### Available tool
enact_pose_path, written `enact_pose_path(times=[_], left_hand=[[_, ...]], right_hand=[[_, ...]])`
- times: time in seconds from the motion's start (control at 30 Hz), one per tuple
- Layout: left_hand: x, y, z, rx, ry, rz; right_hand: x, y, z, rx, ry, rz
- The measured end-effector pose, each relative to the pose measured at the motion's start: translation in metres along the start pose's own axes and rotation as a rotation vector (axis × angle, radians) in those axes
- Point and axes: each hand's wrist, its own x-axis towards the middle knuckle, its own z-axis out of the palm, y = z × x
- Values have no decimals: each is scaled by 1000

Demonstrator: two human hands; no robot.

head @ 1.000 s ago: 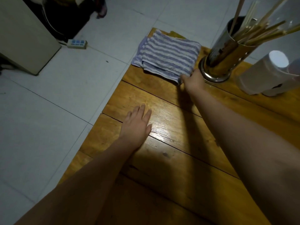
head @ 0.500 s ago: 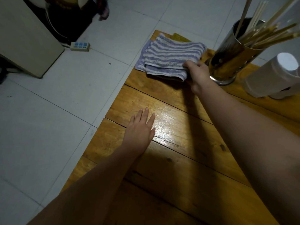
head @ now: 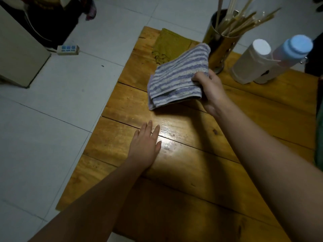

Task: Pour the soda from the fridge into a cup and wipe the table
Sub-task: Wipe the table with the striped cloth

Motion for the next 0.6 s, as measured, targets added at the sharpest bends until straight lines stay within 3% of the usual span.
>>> enact_pose_path(times=[0.6], left_hand=[[-71, 100, 61, 47, -7, 16]], right_hand=[[-120, 77, -218, -65, 569, 72]])
